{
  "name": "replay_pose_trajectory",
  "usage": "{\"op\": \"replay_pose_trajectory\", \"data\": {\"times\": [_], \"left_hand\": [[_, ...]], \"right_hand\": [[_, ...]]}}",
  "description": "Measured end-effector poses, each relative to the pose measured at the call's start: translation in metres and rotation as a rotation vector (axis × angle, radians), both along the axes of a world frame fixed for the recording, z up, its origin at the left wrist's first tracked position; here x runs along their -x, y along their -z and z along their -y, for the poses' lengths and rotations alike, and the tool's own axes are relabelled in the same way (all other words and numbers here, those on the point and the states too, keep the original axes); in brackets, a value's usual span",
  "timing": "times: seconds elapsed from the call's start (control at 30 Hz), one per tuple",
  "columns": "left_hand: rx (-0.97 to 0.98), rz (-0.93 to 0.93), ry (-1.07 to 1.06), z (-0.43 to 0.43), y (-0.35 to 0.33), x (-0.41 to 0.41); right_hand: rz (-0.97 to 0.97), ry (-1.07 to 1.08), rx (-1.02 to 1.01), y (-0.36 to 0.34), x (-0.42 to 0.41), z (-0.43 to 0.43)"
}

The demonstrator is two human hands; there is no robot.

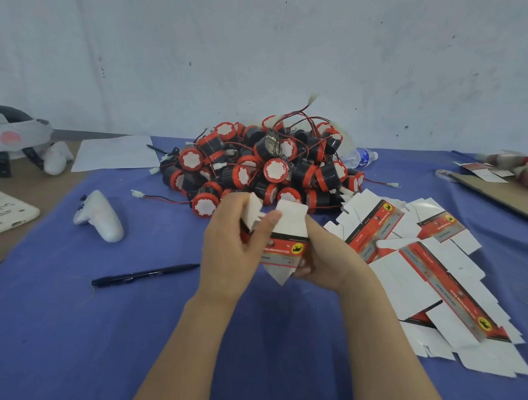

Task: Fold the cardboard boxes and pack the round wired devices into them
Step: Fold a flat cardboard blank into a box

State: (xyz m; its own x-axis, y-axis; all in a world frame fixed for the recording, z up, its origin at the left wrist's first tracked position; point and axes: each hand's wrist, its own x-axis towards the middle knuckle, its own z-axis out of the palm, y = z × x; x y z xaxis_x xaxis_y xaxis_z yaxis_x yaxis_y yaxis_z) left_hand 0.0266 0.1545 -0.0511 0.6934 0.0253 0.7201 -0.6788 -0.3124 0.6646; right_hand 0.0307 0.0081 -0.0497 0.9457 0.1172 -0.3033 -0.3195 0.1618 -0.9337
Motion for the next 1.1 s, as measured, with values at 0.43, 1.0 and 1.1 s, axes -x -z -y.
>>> {"op": "replay_pose_trajectory", "data": {"times": [0.43, 1.0, 1.1], "left_hand": [[-0.003, -0.075, 0.082, -0.009, 0.0, -0.006], [0.27, -0.323, 0.242, -0.01, -0.001, -0.01], [0.16, -0.38, 0.187, -0.009, -0.001, -0.015]], "right_hand": [[0.176, -0.106, 0.022, -0.002, 0.006, 0.0], [0.183, -0.103, -0.091, -0.004, 0.008, -0.007], [0.225, -0.032, -0.113, -0.001, 0.005, -0.006]]}}
